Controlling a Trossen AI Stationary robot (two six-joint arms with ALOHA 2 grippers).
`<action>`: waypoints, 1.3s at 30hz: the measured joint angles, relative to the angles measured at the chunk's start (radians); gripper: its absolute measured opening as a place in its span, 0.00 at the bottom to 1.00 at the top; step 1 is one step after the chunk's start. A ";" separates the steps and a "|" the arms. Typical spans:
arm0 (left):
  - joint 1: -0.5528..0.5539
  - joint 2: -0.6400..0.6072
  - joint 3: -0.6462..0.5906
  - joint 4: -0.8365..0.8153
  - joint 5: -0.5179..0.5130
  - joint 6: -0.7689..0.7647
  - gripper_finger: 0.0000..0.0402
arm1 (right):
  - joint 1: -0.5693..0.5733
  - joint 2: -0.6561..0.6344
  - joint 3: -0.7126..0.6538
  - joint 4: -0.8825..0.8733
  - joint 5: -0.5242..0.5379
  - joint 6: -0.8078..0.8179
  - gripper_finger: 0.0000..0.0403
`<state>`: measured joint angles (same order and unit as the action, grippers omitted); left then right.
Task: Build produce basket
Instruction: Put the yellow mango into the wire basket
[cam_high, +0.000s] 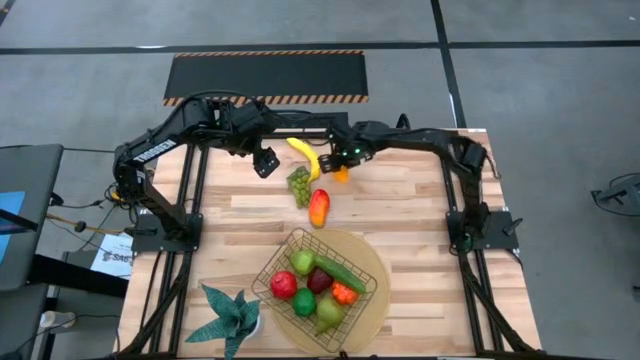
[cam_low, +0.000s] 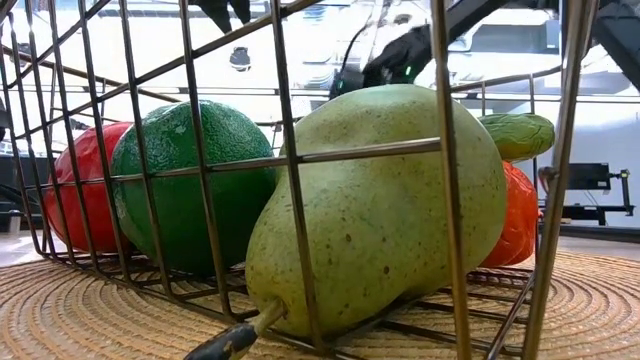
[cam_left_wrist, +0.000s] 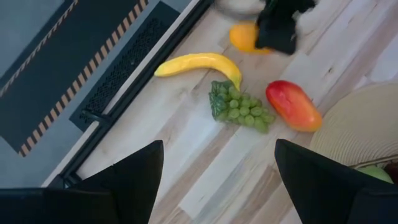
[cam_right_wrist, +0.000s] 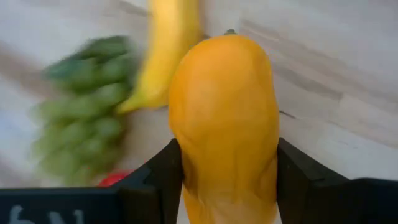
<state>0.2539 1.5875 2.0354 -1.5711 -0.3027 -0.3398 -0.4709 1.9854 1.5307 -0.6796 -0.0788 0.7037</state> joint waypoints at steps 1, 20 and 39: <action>0.000 0.000 0.000 0.000 0.000 0.006 0.73 | 0.007 -0.033 0.000 -0.021 -0.002 -0.033 0.48; 0.064 -0.088 -0.023 0.023 0.282 0.047 0.73 | 0.581 -0.290 -0.001 0.036 0.014 -0.277 0.54; -0.219 -0.413 -0.889 0.666 0.368 -0.521 0.73 | 0.862 -0.264 -0.025 0.030 -0.015 -0.339 0.58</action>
<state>0.0348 1.1741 1.1463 -0.9048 0.0648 -0.8603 0.3914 1.7218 1.5052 -0.6499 -0.0941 0.3645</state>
